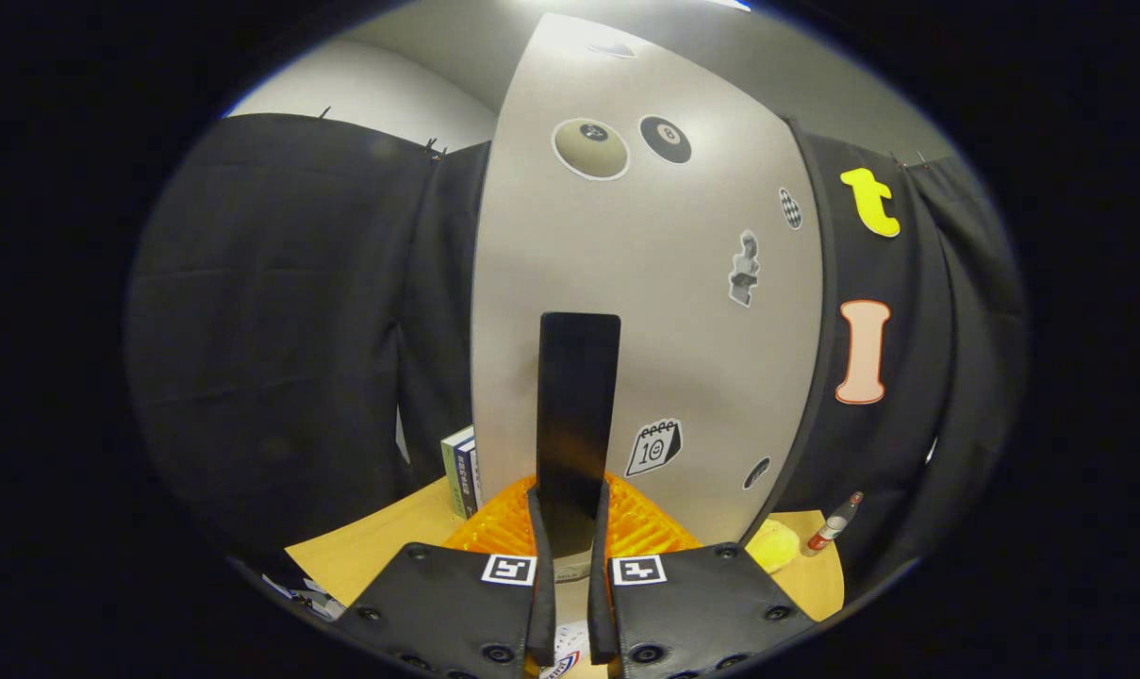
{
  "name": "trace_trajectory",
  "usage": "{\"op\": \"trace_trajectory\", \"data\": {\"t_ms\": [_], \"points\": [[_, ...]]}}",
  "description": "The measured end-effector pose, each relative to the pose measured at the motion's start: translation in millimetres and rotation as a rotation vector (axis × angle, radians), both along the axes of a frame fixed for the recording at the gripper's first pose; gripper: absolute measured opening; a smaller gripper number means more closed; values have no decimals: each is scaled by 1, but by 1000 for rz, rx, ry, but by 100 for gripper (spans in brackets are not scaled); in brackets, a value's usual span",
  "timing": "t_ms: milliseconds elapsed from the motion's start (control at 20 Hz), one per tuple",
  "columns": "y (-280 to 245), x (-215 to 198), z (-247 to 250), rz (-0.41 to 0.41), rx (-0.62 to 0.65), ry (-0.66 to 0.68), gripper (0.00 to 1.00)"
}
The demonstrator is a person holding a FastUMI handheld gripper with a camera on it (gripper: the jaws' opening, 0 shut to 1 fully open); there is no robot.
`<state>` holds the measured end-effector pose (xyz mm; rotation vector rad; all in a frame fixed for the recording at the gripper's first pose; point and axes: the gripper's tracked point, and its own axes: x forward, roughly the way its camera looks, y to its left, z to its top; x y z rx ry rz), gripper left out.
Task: Open the shoe cabinet door, grab the shoes and put them into the shoe cabinet, then close the shoe cabinet door.
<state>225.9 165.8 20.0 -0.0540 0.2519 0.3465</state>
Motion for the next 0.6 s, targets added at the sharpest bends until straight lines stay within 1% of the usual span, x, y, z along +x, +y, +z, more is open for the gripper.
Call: {"op": "trace_trajectory", "data": {"t_ms": [600], "points": [[-46,-22,2,-111,-20,17,15]]}}
